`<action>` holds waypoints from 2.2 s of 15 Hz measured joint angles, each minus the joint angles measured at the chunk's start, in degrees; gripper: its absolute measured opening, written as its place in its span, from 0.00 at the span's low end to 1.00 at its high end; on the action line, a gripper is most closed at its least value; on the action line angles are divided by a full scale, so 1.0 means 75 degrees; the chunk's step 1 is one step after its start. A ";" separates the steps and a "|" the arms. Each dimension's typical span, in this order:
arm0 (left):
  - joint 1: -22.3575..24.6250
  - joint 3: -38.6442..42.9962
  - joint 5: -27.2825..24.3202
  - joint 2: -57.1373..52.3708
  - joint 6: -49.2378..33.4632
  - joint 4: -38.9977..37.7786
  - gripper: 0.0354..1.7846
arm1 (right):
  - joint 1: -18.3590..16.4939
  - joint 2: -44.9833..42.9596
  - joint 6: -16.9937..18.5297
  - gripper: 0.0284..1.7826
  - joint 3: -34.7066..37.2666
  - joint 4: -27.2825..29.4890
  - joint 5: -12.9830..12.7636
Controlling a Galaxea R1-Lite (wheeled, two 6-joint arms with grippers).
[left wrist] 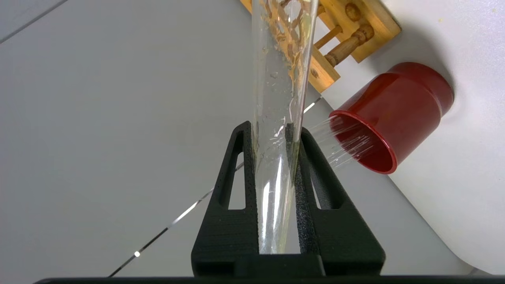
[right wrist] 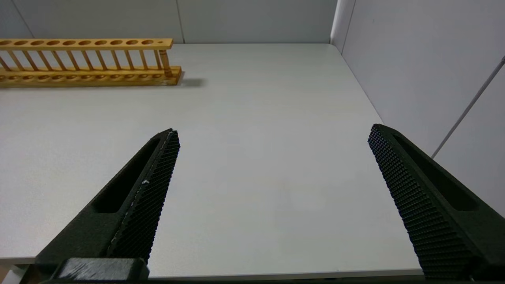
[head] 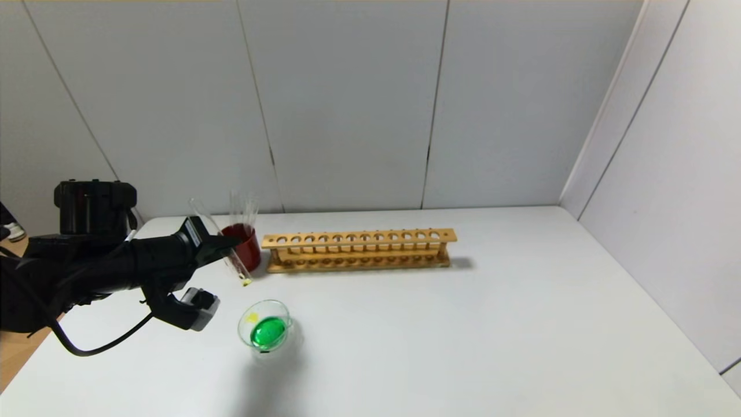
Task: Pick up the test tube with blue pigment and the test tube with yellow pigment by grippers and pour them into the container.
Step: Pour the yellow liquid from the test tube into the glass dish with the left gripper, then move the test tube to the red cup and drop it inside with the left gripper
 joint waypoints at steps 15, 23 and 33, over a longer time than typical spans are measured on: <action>-0.0197 -0.4598 0.2815 -0.0948 -1.1167 0.3797 0.16 | 0.0000 0.0000 0.0000 0.98 0.0000 0.0000 0.0003; 0.0304 -0.4164 0.0819 -0.0614 -1.5599 0.2482 0.16 | 0.0000 0.0000 0.0000 0.98 0.0000 0.0000 0.0003; 0.0671 -0.2547 0.0658 0.1143 -1.6921 -0.1411 0.16 | 0.0000 0.0000 0.0000 0.98 0.0000 0.0000 0.0003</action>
